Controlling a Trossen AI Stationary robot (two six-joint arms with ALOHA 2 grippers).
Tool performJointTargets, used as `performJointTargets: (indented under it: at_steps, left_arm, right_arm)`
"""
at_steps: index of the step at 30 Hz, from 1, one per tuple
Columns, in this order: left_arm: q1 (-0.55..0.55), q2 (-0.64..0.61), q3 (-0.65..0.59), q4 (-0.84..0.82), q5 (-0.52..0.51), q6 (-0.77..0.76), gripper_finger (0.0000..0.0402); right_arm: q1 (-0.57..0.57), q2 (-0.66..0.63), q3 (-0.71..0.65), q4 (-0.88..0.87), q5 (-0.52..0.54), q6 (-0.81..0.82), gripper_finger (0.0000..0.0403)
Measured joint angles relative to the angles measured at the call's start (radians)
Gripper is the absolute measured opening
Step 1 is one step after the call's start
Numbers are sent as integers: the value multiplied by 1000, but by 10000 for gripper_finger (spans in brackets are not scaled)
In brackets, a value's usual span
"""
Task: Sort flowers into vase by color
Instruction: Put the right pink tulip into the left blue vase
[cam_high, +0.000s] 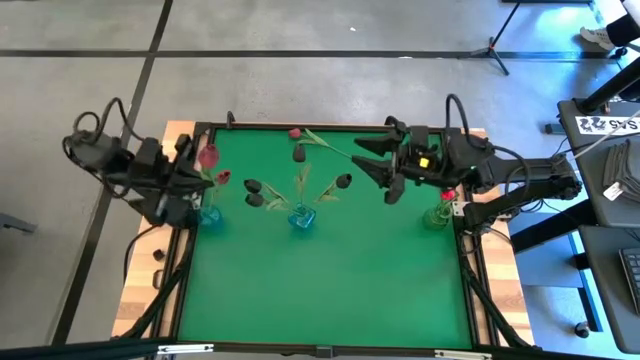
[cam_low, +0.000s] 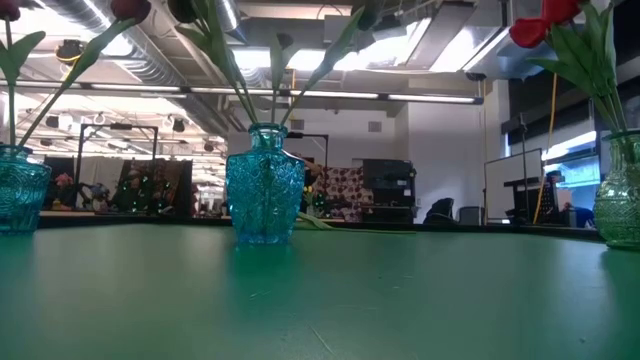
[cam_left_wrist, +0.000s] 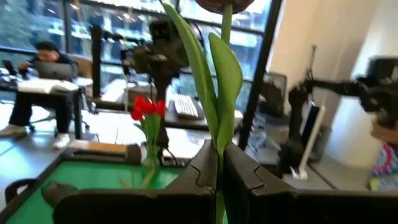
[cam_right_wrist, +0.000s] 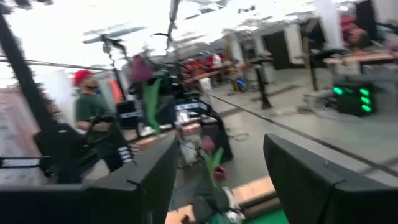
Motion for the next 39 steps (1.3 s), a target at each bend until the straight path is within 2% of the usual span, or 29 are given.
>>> performJointTargets:
  at_steps: [8,14,24,28,32,39]
  left_arm:
    - [-24,-109,0,-186,95,25,0]
    - [-23,-182,-12,-277,88,51,0]
    - [-23,-352,-243,-263,-8,56,0]
    - [-23,-435,-315,-242,-15,33,0]
    - [-23,-505,-363,-248,-14,25,0]
    - [-23,-572,-386,-355,-13,-17,0]
  right_arm:
    - [0,1,0,-63,157,117,233]
    - [0,7,0,-103,201,224,233]
    - [0,31,-2,-112,277,319,233]
    - [0,32,-2,-112,314,341,233]
    - [0,32,-2,-112,350,350,233]
    - [-1,34,-2,-129,358,416,233]
